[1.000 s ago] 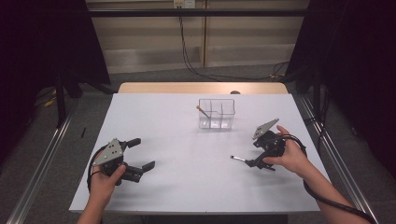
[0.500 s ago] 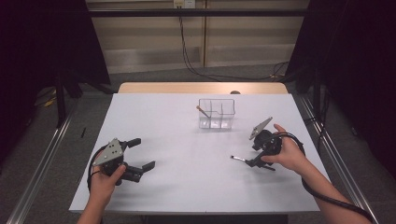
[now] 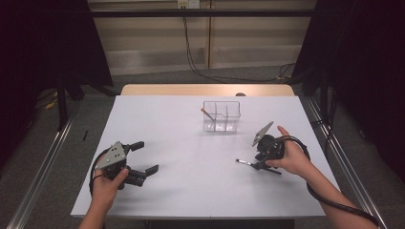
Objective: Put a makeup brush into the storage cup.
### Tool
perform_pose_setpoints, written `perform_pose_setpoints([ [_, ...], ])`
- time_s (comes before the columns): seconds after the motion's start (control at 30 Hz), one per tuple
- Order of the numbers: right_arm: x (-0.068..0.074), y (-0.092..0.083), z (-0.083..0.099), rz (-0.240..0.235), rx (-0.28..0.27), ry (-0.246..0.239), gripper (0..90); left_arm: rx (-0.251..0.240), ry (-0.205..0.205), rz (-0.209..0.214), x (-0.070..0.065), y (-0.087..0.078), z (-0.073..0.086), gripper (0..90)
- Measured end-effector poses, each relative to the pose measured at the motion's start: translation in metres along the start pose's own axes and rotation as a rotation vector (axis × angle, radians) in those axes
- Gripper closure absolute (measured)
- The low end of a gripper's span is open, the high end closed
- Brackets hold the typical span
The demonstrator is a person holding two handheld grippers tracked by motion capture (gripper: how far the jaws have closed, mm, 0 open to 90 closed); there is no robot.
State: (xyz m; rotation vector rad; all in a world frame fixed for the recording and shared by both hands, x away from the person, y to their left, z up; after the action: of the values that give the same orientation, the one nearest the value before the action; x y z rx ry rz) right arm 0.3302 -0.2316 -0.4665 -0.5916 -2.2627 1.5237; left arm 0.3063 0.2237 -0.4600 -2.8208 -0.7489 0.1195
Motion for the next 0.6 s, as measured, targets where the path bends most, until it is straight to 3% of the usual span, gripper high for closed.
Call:
perform_pose_setpoints([
  [0.4,0.0048,0.004,-0.0029,0.02,0.062,-0.029,71.6,0.0,0.0,0.003,-0.0006,0.0005,-0.0001,0.1],
  [0.6,0.0079,0.0055,-0.0072,0.029,0.093,-0.054,82.8,0.001,0.004,0.006,-0.0014,0.0013,-0.0006,0.1],
])
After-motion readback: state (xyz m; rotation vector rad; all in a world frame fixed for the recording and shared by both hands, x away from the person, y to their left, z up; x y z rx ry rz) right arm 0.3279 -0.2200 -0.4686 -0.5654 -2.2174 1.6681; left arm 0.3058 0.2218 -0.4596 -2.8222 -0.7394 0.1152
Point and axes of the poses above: each handheld gripper's, and its own axes: y roughly forward along the jaws, z roughly out of its underside, x roughly to its left, the point moved 2 cm from there along y, roughly forward along the jaws, and after that the axes turned 2 degrees about -x, right-handed, at the moved point
